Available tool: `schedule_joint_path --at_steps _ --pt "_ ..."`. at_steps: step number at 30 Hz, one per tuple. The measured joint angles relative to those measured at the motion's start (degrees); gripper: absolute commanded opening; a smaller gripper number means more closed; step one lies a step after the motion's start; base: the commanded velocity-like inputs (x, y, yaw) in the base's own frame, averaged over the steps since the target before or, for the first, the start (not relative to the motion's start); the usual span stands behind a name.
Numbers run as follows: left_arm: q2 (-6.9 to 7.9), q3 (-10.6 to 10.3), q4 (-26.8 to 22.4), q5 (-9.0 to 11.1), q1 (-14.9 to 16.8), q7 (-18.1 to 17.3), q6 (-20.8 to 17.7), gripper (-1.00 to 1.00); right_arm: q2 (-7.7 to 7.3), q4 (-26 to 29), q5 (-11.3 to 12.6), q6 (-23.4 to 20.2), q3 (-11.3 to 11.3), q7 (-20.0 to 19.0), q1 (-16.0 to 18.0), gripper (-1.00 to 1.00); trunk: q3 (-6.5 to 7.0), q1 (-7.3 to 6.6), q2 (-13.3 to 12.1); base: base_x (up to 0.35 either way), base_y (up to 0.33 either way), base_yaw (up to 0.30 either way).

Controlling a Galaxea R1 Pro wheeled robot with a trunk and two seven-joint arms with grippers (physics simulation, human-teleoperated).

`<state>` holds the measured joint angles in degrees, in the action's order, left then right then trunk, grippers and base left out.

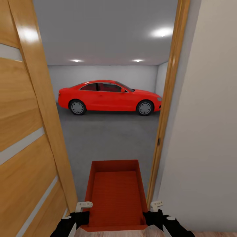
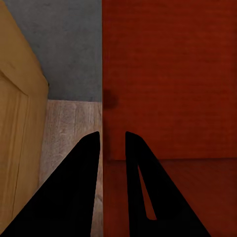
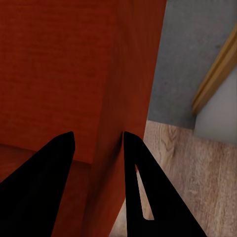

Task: Move the two storage containers from the living room to the garage. In the garage, place one container on the floor and stack the other container on top of it (either order is fine).

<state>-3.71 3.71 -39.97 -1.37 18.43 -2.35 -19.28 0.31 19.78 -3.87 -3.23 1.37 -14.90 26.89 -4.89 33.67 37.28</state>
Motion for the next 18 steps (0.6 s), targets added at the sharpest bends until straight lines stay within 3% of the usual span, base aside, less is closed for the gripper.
schedule_joint_path --at_steps 18 --pt "0.01 0.0 0.0 0.0 0.0 0.0 0.0 -1.00 0.00 0.0 0.1 -0.1 0.1 0.0 0.0 -1.00 0.00 -0.02 0.0 0.281 0.001 0.000"
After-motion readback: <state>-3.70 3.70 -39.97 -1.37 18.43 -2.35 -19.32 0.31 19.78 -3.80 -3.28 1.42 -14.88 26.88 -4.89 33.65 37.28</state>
